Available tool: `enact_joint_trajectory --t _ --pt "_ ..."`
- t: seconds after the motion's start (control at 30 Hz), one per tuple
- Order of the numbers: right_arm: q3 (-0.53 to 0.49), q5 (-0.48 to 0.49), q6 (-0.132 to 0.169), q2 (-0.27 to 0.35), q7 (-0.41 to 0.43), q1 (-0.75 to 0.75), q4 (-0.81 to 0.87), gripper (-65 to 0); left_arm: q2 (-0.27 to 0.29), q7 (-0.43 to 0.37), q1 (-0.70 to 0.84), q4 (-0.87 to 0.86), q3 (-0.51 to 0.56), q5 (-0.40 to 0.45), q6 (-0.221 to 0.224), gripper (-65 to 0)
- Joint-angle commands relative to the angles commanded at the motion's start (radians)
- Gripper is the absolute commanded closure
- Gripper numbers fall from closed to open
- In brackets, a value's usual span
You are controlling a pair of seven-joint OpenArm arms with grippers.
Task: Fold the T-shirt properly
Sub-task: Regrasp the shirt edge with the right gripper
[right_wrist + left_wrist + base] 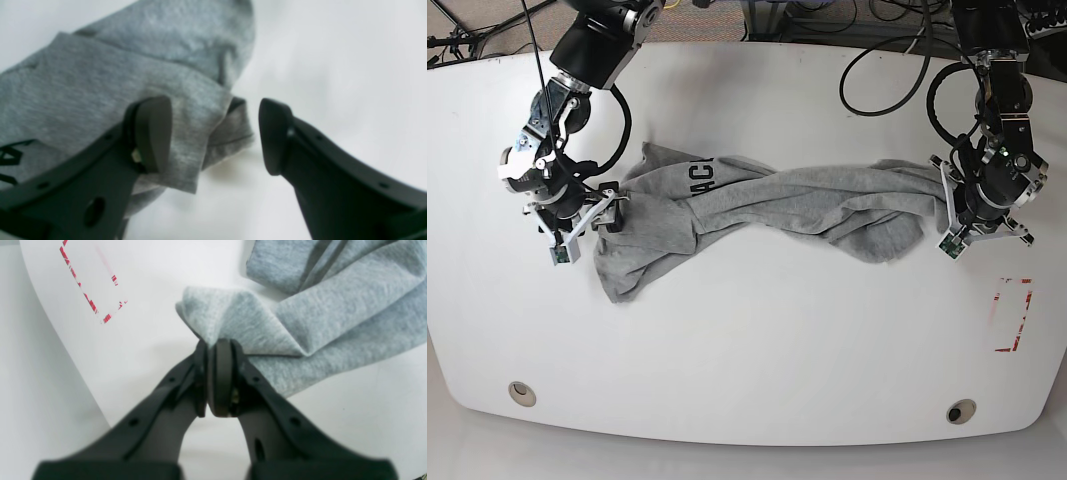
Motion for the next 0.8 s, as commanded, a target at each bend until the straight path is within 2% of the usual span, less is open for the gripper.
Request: enact_joint_trajectory --t 0.17,0.37,0.47,0.57,0.63,0.73,0.8 --pt "0.000 0.000 0.000 0.000 0.034 0.000 -0.041 -39.3 0.000 0.000 0.000 0.000 0.000 0.000 0.000 0.0" --pt "0.000 0.000 0.000 0.005 0.035 0.018 -0.071 -39.0 0.000 0.000 0.002 0.000 0.000 0.000 0.000 0.0" --pt "0.000 -0.002 0.000 0.005 0.035 0.018 -0.066 -31.4 0.000 0.000 0.002 0.000 0.000 0.000 0.000 0.0" --pt "0.000 -0.002 0.000 0.005 0.034 0.018 -0.061 -11.9 0.000 0.000 0.002 0.000 0.000 0.000 0.000 0.0" --pt "0.000 -0.006 0.000 0.005 0.034 0.017 -0.046 -1.9 0.000 0.000 0.002 0.000 0.000 0.000 0.000 0.0" --pt "0.000 -0.009 0.000 0.005 0.028 0.009 -0.003 0.0 -0.002 0.000 0.002 0.000 0.000 0.000 0.000 0.0" --pt "0.000 -0.009 0.000 0.005 0.012 -0.008 0.037 -6.0 -0.002 0.000 0.002 0.000 0.000 0.000 0.000 0.0"
